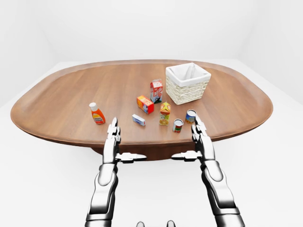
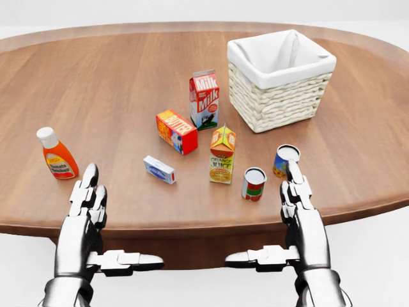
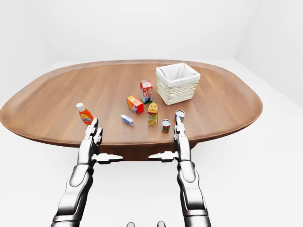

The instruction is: Pick up the alphabet soup and the tomato sauce, and put them in the basket.

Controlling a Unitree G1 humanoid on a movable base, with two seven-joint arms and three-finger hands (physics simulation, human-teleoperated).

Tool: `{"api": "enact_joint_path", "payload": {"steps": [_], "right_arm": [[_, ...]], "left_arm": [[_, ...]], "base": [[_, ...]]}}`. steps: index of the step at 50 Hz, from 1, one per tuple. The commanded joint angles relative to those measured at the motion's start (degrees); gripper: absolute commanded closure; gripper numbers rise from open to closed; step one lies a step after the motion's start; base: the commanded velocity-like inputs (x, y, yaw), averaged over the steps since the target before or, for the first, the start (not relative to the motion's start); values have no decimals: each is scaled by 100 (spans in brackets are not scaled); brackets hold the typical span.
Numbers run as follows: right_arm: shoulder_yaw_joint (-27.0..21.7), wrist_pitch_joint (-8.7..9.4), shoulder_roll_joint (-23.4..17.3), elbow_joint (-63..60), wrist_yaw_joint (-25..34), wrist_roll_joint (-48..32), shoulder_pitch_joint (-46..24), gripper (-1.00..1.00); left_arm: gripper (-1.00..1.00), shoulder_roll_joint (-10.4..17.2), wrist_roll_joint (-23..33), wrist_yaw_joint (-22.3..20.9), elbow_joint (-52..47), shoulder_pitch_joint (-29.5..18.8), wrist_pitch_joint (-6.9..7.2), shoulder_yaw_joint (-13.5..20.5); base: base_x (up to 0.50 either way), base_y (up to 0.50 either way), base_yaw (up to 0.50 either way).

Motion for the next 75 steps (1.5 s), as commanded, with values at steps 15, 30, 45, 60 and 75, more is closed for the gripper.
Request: {"api": "enact_joint_path", "payload": {"steps": [15,30,45,60,75], "right_arm": [[-40,-171,-38,-372,-22,-302,176,-100],[108,-511,9,-1116,-126,-634,634,-100],[213,-511,31,-1892,-242,-930,1066,-100],[238,-511,33,-2095,-292,-993,1224,-100],[252,-511,38,-2095,-291,-983,1223,-100]], "left_arm": [[-100,88,220,6,-421,73,-189,128],[-100,69,851,237,-1248,358,-507,108],[-100,32,1419,325,-1892,606,-507,49],[-100,37,1721,348,-2159,701,-507,16],[-100,43,1635,264,-2098,665,-507,27]], "base": [[0,0,0],[0,0,0],[0,0,0],[0,0,0],[0,0,0]]}}
